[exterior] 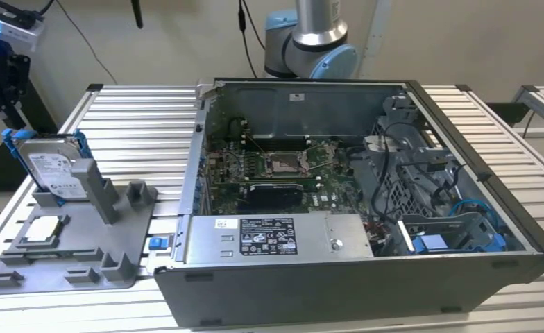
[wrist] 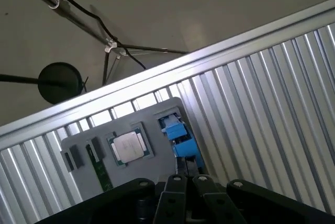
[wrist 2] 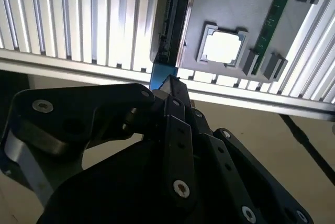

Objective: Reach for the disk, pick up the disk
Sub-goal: 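Pick up the disk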

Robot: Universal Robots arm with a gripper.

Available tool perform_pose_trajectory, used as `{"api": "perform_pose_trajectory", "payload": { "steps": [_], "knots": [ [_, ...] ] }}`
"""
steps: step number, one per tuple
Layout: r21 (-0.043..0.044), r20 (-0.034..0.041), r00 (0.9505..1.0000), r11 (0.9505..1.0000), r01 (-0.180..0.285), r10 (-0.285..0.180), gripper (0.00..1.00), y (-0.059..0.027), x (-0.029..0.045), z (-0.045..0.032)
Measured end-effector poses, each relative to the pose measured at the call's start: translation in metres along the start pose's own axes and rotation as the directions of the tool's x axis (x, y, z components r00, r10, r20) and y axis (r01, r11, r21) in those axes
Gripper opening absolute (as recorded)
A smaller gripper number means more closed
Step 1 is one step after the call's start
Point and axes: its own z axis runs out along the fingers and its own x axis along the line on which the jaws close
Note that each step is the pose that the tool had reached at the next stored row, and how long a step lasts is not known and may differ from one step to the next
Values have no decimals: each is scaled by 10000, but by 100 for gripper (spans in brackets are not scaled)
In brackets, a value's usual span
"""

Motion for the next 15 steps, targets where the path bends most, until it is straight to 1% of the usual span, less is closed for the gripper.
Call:
{"api": "perform_pose_trajectory", "payload": {
  "steps": [7,9,12,15],
  "knots": [
    [0,0,10000,10000,8,-8,0,0,0,0],
    [-3,-3,9999,9999,121,-121,0,0,0,0],
    [-3,-9,9990,9990,454,-454,0,0,0,1],
    [-4,-10,9987,9987,502,-502,0,0,0,1]
  ]
}}
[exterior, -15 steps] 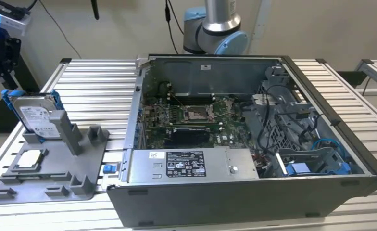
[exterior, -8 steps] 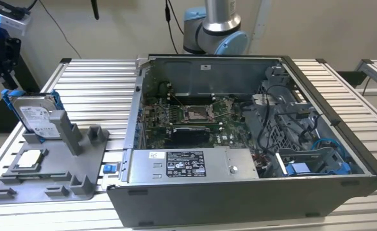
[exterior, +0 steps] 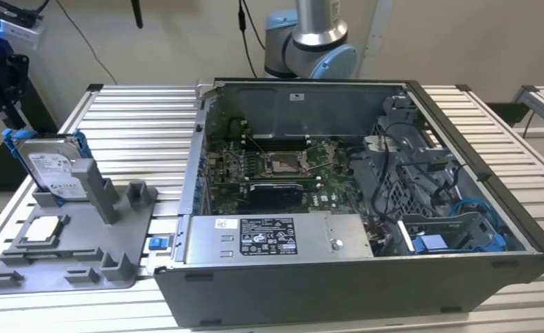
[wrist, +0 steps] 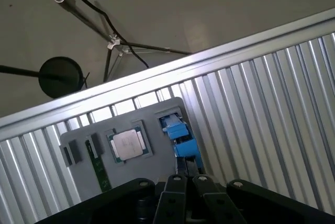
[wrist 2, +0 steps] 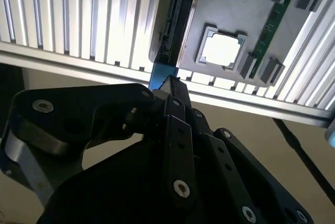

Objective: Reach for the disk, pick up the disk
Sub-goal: 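Pick up the disk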

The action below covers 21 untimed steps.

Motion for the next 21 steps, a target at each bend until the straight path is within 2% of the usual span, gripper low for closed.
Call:
{"api": "perform_pose_trajectory", "payload": {
  "steps": [3,4,16,21],
  "knots": [
    [2,0,10000,10000,11,-11,0,0,-2,3],
    [3,1,10000,10000,11,-11,100,2,-6,7],
    [6,-1,9999,9999,158,-158,100,7,-22,16],
    [7,-6,9989,9989,462,-462,100,18,-53,42]
  ]
}}
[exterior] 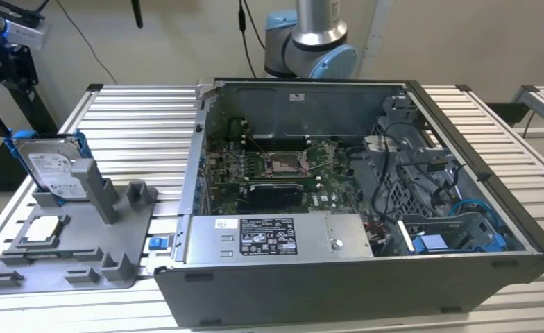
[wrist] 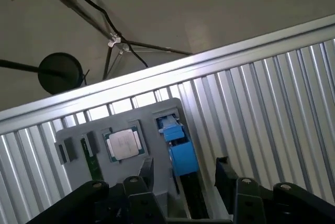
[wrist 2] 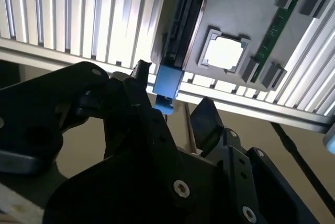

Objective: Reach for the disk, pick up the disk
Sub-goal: 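Pick up the disk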

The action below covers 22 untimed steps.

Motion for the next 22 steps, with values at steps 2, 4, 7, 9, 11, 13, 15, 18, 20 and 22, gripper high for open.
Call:
{"api": "perform_pose_trajectory", "payload": {
  "steps": [2,4,7,9,11,13,15,18,20,22],
  "knots": [
    [-6,-6,9997,9997,237,-237,100,0,-3,9],
    [-12,-11,9992,9992,409,-409,100,1,-5,20],
    [-5,-12,9984,9984,562,-562,100,0,-5,51],
    [5,-10,9981,9981,619,-619,100,0,-5,67],
    [4,-12,9981,9981,622,-622,100,0,-5,67],
    [5,-11,9980,9980,628,-628,100,0,-5,69],
    [5,-11,9980,9980,628,-628,100,0,-5,71],
    [7,-9,9980,9980,628,-628,100,-1,-5,80],
    [6,-10,9980,9980,629,-629,100,-1,-4,90],
    [5,-11,9980,9980,628,-628,100,0,-5,101]
  ]
}}
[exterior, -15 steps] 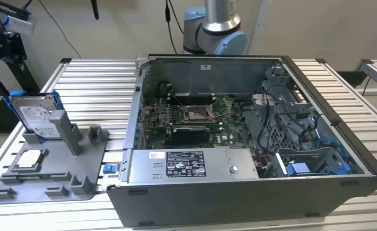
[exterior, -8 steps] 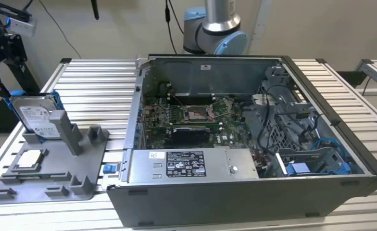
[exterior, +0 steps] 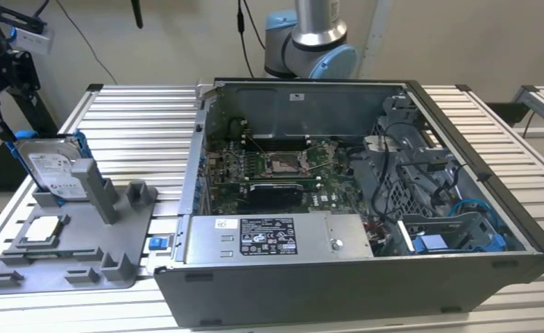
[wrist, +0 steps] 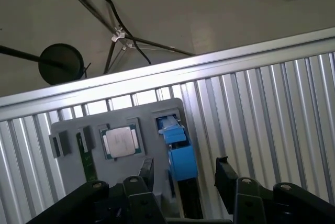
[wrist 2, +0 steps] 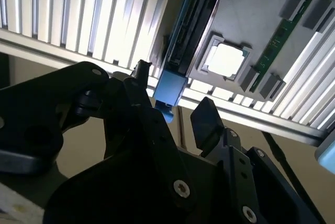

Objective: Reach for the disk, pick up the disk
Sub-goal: 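Pick up the disk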

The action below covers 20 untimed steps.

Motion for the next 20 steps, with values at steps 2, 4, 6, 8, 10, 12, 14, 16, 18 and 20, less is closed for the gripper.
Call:
{"api": "perform_pose_trajectory", "payload": {
  "steps": [2,4,6,8,10,12,14,16,18,20],
  "knots": [
    [0,0,10000,10000,0,0,100,0,-1,14],
    [1,1,10000,10000,0,0,100,0,-2,32],
    [2,1,10000,10000,1,-1,100,0,-3,53],
    [10,2,10000,10000,4,-4,100,1,-7,78],
    [19,4,10000,10000,20,-20,100,1,-9,112],
    [26,5,10000,10000,71,-71,100,0,-10,149],
    [27,3,9998,9998,178,-178,100,0,-12,184],
    [26,0,9995,9995,328,-328,100,0,-12,221],
    [25,-4,9985,9985,551,-551,100,0,-13,258],
    [26,-6,9973,9972,741,-741,100,2,-15,295]
  ]
}}
